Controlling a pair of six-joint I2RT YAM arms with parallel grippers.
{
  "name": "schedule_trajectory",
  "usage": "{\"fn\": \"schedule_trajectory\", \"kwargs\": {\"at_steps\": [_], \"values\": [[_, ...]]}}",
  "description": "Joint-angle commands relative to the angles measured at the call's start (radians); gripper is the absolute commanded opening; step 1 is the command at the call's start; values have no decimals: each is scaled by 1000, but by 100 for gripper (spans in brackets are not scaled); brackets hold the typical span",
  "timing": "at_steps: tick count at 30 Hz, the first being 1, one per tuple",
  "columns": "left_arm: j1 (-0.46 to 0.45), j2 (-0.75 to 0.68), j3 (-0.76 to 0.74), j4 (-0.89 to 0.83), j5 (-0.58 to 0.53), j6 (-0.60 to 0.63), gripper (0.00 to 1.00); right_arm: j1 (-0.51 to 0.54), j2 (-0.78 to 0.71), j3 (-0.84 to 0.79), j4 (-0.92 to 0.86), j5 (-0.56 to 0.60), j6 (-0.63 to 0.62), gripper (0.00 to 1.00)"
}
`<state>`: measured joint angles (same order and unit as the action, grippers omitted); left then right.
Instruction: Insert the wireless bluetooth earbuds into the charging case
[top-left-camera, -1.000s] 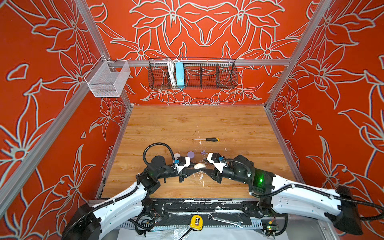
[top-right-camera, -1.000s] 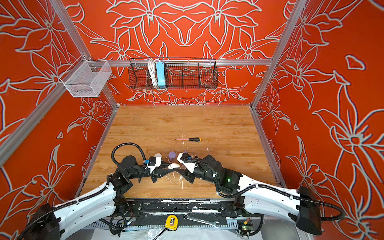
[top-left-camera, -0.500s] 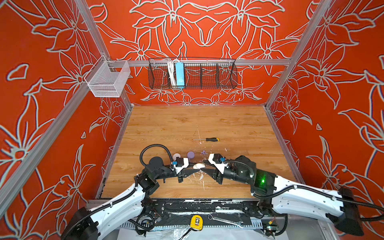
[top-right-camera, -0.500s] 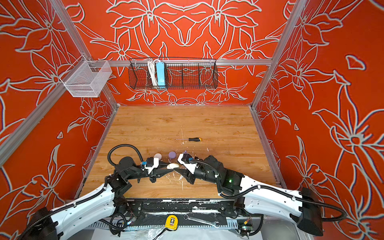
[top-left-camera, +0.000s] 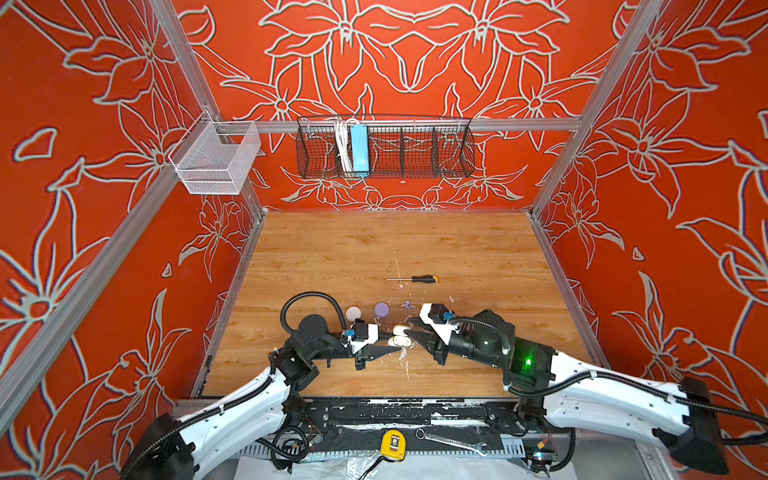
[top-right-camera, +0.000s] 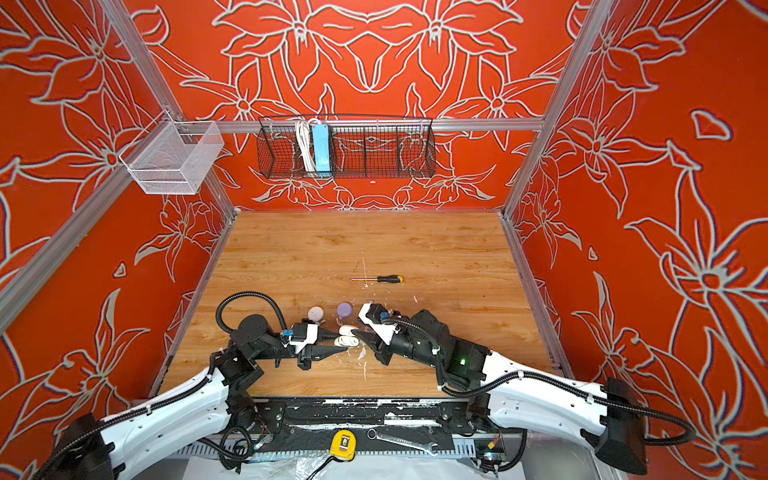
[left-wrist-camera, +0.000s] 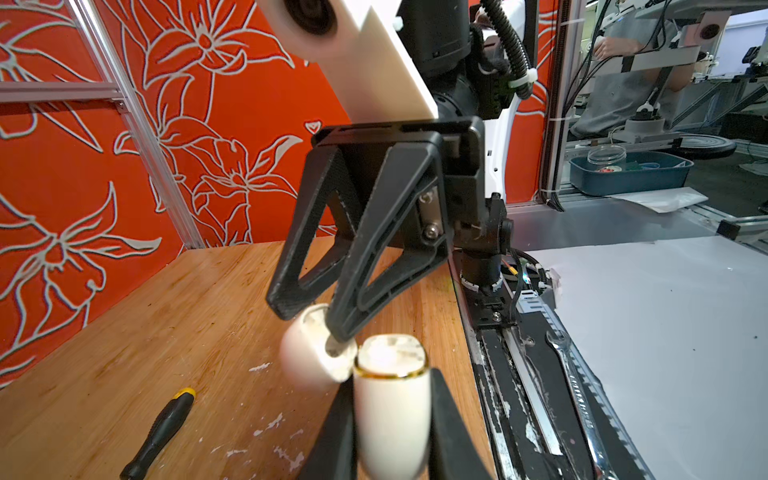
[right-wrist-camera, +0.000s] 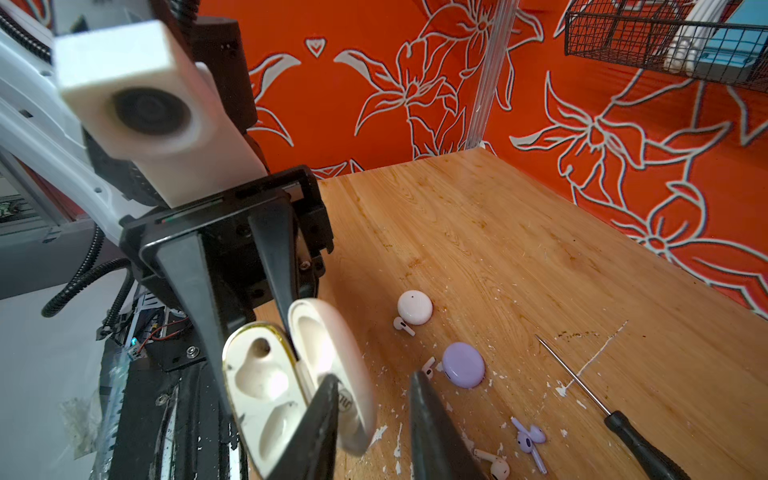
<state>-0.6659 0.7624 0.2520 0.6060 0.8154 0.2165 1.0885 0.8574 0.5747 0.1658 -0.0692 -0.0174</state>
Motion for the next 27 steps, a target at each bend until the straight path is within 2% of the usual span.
{"fn": "schedule_trajectory", "kwargs": {"at_steps": [1,4,9,14,19,22,24,27], "values": [[-27,-14,4,21,142,35,0,-15,-5,-3,22,86,7,31],[-27,-15,8,13,127,28,0,-15,-3,-2,20,79,6,32],[-26,-10,-6,48,62,-16,0,-15,-5,-1,20,90,14,46],[55,63,-90,324,18,-197,0,-15,-7,1,21,129,39,55],[151,214,-124,561,10,-345,0,-15,-5,6,24,177,74,65],[213,366,-187,812,-74,-451,0,-16,-3,6,20,267,111,73],[242,386,-189,814,-126,-478,0,-18,1,1,18,350,139,79],[247,377,-193,816,-111,-453,0,-37,25,8,-25,510,231,83]]}}
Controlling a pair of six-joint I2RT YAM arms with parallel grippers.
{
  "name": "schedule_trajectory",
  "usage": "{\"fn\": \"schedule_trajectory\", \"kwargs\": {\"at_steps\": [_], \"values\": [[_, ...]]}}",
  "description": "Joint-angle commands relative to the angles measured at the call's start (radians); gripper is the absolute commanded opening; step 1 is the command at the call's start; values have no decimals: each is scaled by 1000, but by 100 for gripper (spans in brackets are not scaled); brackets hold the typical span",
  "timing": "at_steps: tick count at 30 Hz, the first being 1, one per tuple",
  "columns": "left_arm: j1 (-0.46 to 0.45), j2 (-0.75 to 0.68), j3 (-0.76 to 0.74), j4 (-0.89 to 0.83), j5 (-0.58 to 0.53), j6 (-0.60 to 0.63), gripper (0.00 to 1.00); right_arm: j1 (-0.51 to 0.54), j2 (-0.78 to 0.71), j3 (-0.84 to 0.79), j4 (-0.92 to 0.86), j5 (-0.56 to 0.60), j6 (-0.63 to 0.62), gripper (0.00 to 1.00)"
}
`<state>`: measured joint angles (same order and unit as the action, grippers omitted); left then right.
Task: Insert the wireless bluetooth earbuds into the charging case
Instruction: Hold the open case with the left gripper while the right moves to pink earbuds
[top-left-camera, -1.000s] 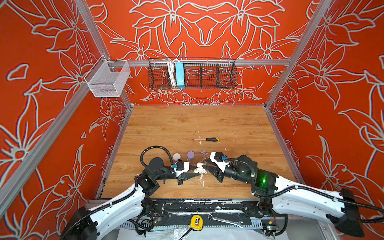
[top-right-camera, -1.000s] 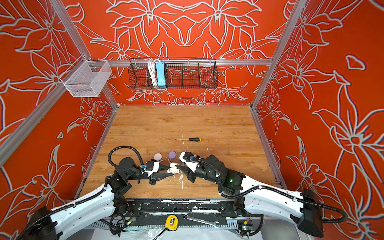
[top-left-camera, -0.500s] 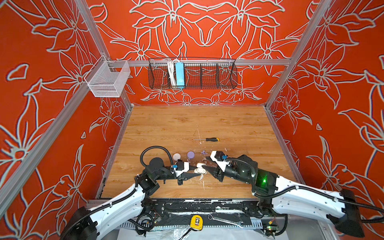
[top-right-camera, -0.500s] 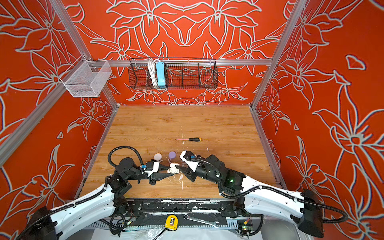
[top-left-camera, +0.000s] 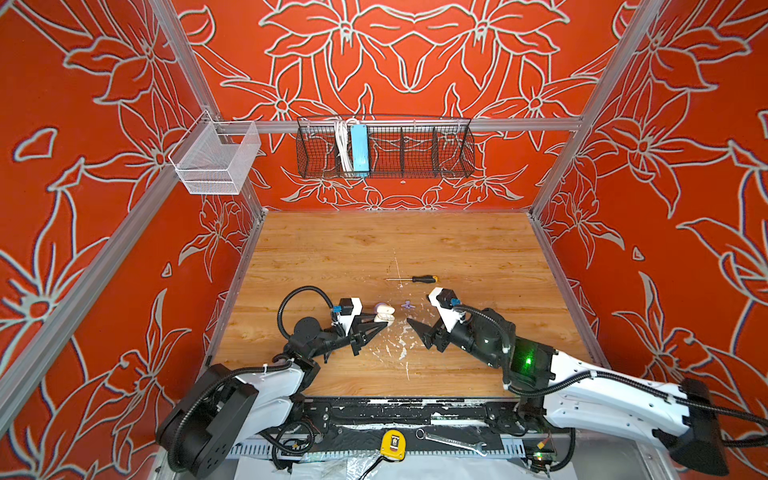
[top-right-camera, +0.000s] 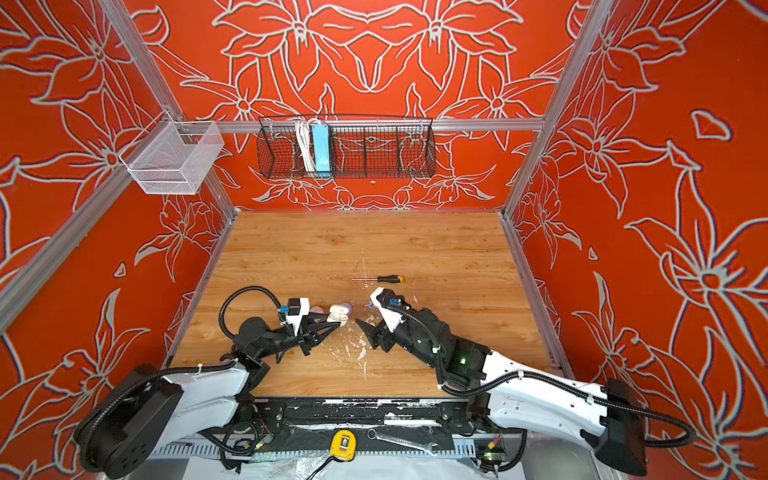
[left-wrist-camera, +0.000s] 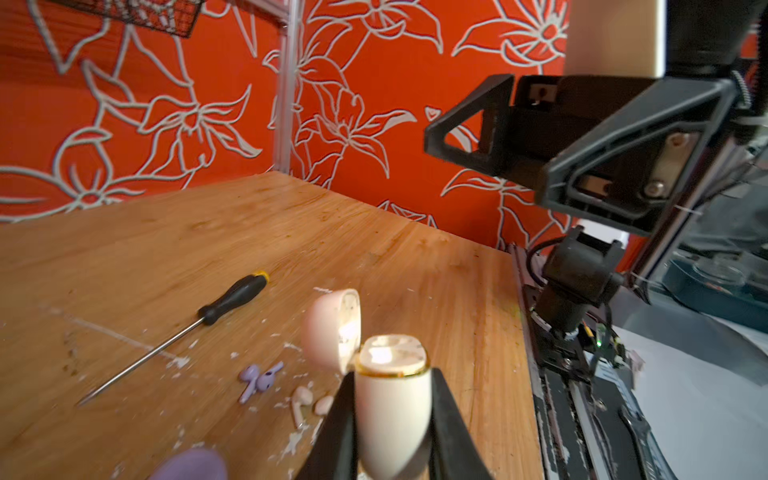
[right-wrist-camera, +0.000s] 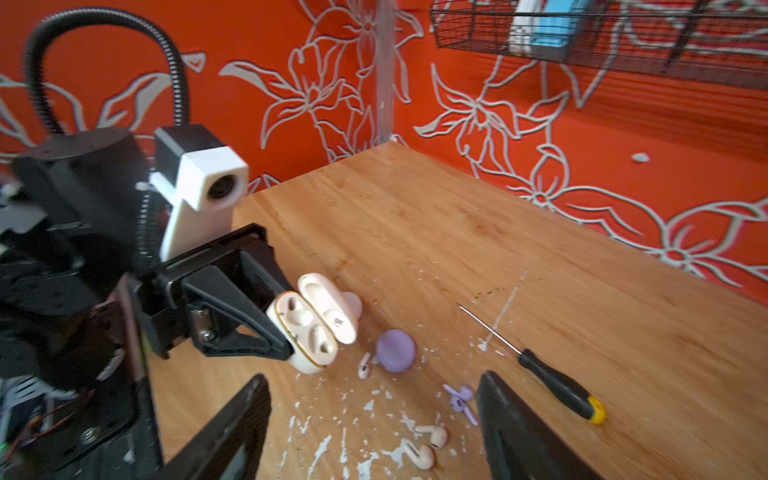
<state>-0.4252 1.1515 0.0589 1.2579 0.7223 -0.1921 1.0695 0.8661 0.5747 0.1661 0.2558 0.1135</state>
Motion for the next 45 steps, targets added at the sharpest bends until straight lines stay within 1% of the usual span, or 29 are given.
{"fn": "schedule_trajectory", "kwargs": {"at_steps": [1,3,4,5,7,10,13,16,21,26,29,32,35,38,42,45], "values": [[6,-27,-3,165,-6,-35,0,-34,38,17,-61,230,146,83],[6,-68,-22,165,-31,-26,0,-78,83,46,-157,276,248,83],[6,-92,-33,159,-42,-18,0,-108,112,58,-194,269,296,83],[5,-122,-37,141,-46,-12,0,-134,138,68,-221,248,333,83],[-7,-206,-25,51,-20,24,0,-193,203,85,-243,157,386,82],[-70,-306,-2,-96,-3,120,0,-218,308,135,-268,56,411,78],[-121,-392,-8,-165,-15,184,0,-220,434,213,-321,-13,422,76],[-146,-457,-22,-206,-50,212,0,-220,547,271,-358,-76,434,71],[-159,-519,-28,-267,-104,243,0,-218,683,327,-371,-165,461,66],[-162,-544,-34,-280,-134,247,0,-218,747,368,-441,-139,477,63],[-164,-557,-36,-291,-143,249,0,-216,755,356,-455,-137,495,62],[-170,-570,-40,-279,-142,243,0,-203,770,348,-455,-147,487,61],[-180,-595,-51,-247,-176,209,0,-190,803,369,-477,-141,479,56],[-193,-658,-45,-278,-232,187,0,-179,827,382,-482,-139,478,54],[-208,-751,-50,-348,-252,212,0,-166,854,403,-497,-133,473,52],[-227,-806,-54,-377,-268,228,0,-161,869,418,-510,-126,468,47]]}}
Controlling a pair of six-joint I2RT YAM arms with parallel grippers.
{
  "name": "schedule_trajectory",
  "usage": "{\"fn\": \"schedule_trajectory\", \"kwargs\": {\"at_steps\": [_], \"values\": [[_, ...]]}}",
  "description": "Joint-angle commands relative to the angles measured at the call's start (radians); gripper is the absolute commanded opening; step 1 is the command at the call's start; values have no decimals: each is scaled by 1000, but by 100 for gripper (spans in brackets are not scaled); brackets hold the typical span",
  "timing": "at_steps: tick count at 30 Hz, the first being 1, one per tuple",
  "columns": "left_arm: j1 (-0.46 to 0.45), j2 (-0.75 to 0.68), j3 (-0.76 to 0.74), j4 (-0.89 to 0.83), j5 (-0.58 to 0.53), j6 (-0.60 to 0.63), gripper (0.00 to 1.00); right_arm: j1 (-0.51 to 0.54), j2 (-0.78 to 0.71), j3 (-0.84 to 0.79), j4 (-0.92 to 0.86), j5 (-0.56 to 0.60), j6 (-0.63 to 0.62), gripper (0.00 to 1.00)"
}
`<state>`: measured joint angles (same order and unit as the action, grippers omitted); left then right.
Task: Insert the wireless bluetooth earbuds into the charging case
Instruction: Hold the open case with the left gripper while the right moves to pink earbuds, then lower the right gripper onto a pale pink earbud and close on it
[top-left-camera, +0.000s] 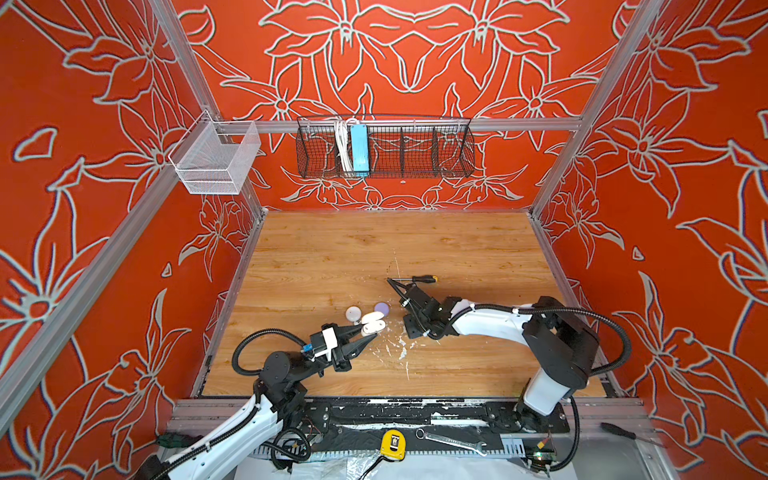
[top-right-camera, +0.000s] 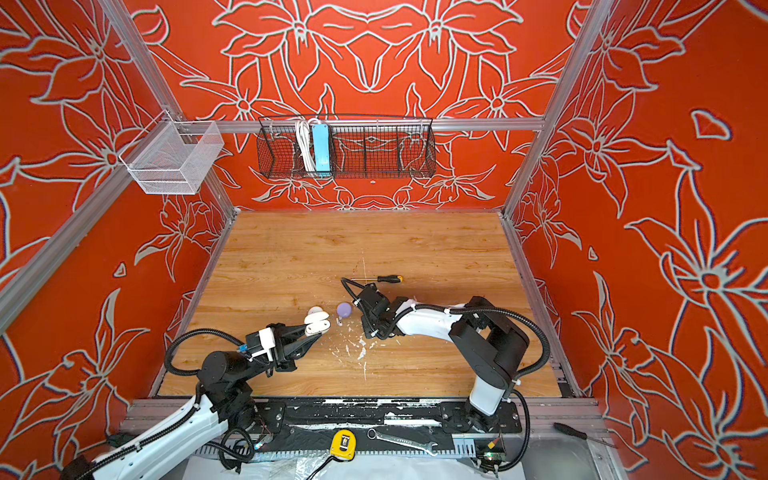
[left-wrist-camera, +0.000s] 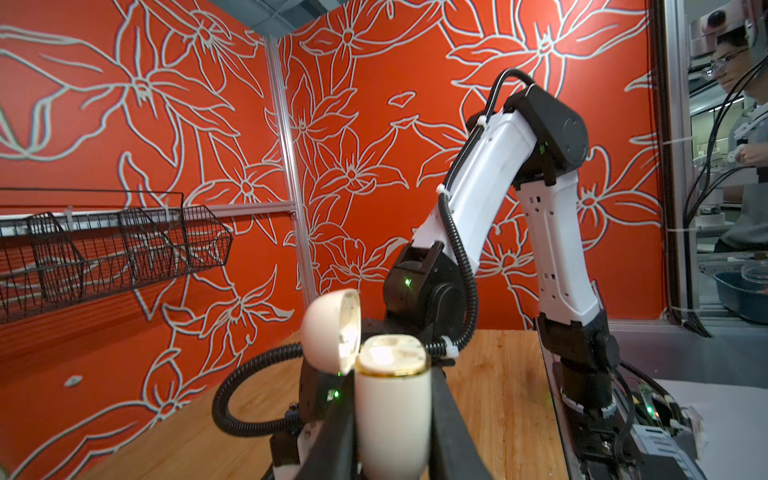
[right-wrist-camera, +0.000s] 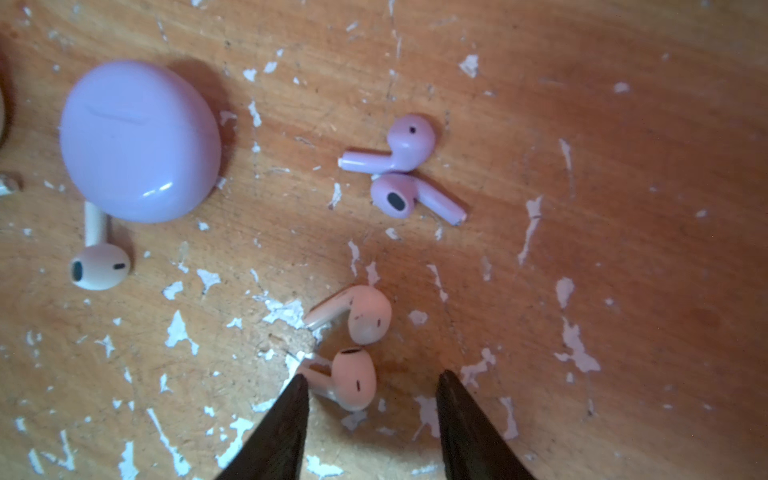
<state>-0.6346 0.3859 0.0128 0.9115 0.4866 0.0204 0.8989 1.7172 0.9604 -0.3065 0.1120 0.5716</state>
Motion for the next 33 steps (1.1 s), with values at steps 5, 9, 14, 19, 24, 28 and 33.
{"fn": "schedule_trajectory", "kwargs": {"at_steps": [5,9,14,19,24,28,33], "values": [[-43,-78,-7,-76,-32,48,0,10,24,41,-50,35,2,37],[-48,-64,-6,-67,-25,52,0,11,32,49,-61,43,1,36],[-52,-65,1,-71,-6,54,0,11,43,55,-80,63,4,36],[-60,-74,1,-80,-10,61,0,14,52,66,-64,54,-6,42],[-62,-65,4,-81,-3,65,0,33,63,95,-58,60,-19,54],[-62,-73,4,-88,-3,68,0,38,83,115,-72,93,-20,65],[-66,-88,4,-89,-2,66,0,38,143,173,-138,158,-22,68]]}}
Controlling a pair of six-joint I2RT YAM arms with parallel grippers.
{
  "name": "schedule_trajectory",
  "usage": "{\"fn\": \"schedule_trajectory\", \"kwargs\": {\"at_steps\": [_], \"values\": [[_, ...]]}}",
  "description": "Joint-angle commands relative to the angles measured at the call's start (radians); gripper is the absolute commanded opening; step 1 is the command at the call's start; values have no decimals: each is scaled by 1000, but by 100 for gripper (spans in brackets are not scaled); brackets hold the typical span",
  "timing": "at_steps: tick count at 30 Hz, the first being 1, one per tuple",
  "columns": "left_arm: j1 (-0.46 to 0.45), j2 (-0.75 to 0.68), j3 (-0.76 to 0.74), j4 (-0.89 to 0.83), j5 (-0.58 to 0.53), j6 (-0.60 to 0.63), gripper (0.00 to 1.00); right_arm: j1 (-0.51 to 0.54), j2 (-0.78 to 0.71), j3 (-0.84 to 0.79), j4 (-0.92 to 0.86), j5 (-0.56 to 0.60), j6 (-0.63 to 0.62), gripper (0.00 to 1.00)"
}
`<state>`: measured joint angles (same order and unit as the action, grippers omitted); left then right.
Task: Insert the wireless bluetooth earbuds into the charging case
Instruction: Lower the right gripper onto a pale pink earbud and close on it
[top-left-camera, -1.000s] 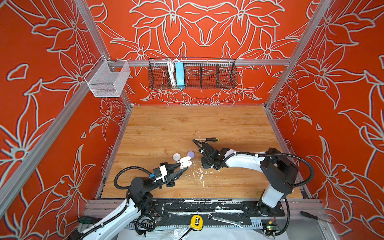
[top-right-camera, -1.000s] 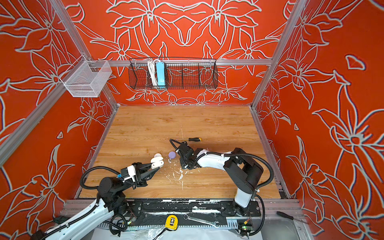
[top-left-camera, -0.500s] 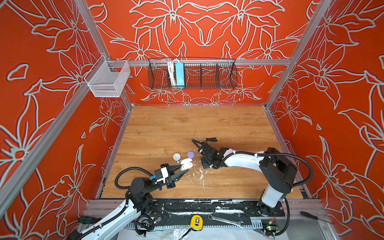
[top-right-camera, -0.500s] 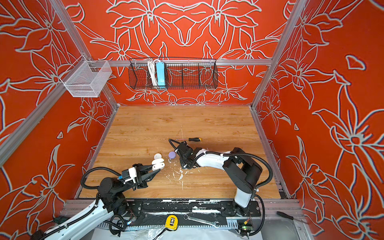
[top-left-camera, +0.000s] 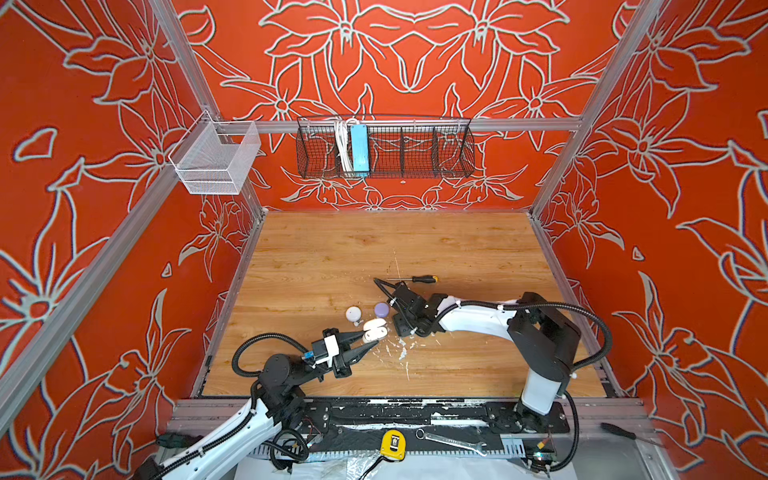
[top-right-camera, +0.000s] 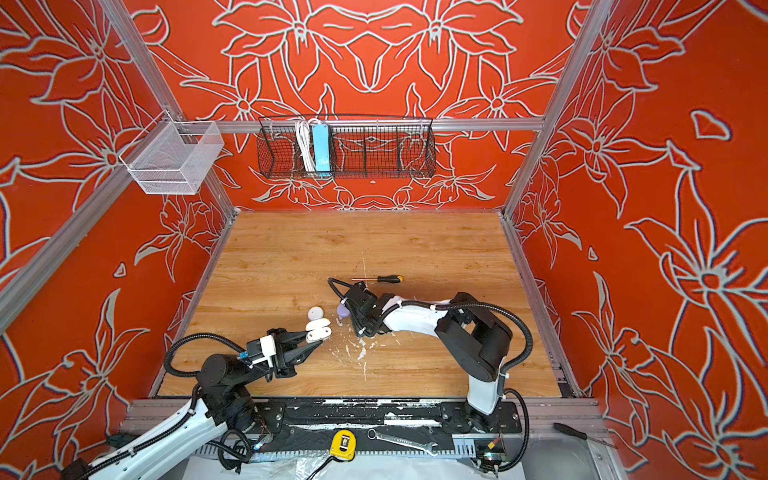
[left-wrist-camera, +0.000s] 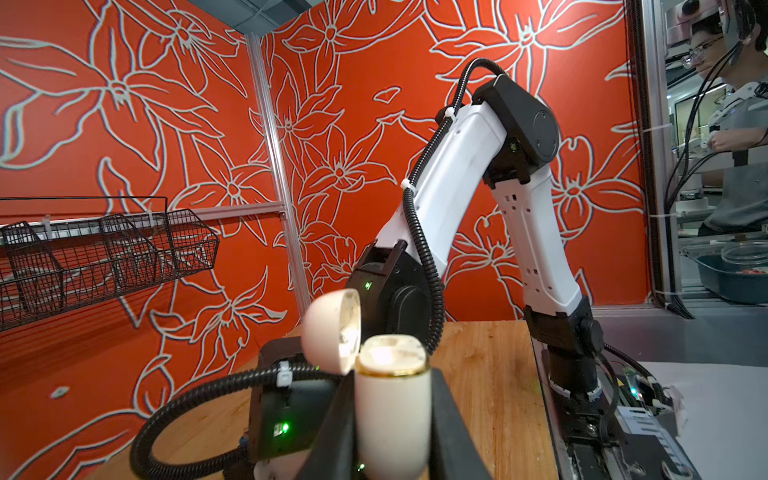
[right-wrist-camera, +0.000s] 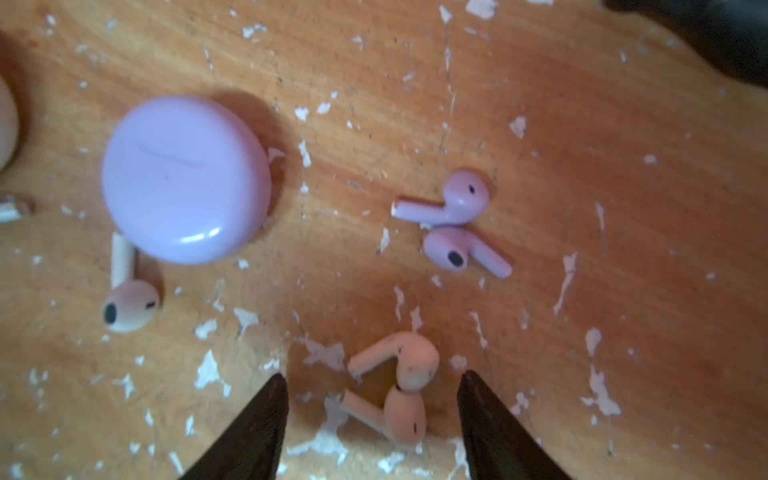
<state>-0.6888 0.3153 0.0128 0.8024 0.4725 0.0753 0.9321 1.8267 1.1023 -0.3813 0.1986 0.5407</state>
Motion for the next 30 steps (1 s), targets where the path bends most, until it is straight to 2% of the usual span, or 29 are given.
{"fn": "schedule_trajectory", "kwargs": {"at_steps": [1,11,23,30], "values": [[-14,-20,5,18,13,12,0,5,35,32,-68,76,11,68],[-20,-33,1,3,5,26,0,7,-81,-119,-47,85,42,63],[-23,-36,3,-2,3,29,0,7,-191,-232,-50,110,70,63],[-26,-45,3,-11,-2,32,0,7,-202,-206,11,-14,44,65]]}}
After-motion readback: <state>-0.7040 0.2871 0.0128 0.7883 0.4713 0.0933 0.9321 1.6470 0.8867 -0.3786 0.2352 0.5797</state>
